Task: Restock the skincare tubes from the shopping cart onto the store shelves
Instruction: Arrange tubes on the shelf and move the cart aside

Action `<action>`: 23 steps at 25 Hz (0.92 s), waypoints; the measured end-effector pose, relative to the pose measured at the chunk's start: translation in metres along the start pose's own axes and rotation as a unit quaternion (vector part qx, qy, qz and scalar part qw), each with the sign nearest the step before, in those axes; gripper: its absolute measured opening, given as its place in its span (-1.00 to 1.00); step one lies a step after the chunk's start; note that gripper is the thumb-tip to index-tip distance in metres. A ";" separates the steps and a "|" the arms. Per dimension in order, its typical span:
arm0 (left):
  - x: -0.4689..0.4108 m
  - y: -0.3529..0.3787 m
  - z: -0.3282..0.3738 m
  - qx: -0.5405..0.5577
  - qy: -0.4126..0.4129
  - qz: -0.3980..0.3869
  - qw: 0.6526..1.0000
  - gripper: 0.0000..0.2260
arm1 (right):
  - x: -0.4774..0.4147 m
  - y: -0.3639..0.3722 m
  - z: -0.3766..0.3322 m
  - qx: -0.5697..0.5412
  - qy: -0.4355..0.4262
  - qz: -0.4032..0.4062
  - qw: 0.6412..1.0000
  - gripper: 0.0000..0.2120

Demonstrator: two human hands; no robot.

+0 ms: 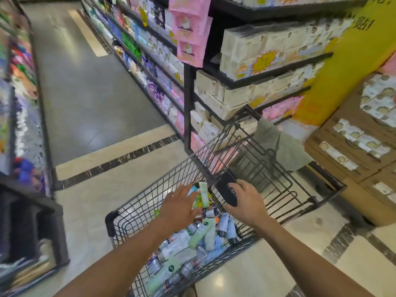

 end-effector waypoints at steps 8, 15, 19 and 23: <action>0.000 0.107 -0.057 0.028 -0.062 -0.112 0.991 -0.45 | -0.043 0.116 -0.013 -0.003 -0.078 -0.142 0.987 -0.30; 0.038 0.196 -0.082 0.044 -0.167 -0.172 0.970 -0.43 | -0.046 0.234 -0.017 0.017 -0.164 -0.267 0.949 -0.31; 0.076 0.254 -0.087 0.064 -0.214 -0.229 0.947 -0.47 | -0.038 0.304 -0.018 0.033 -0.223 -0.323 0.919 -0.38; 0.103 0.283 -0.091 0.086 -0.256 -0.213 0.939 -0.47 | -0.024 0.368 -0.020 0.067 -0.289 -0.343 0.891 -0.41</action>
Point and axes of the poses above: each hand's wrist, its own x-axis away from the middle knuckle, its own y-axis out of the palm, z = x × y, the point moved 9 cm from there along -x, towards the middle knuckle, and after that the axes turned 11 degrees about z, right-handed, at the moved point
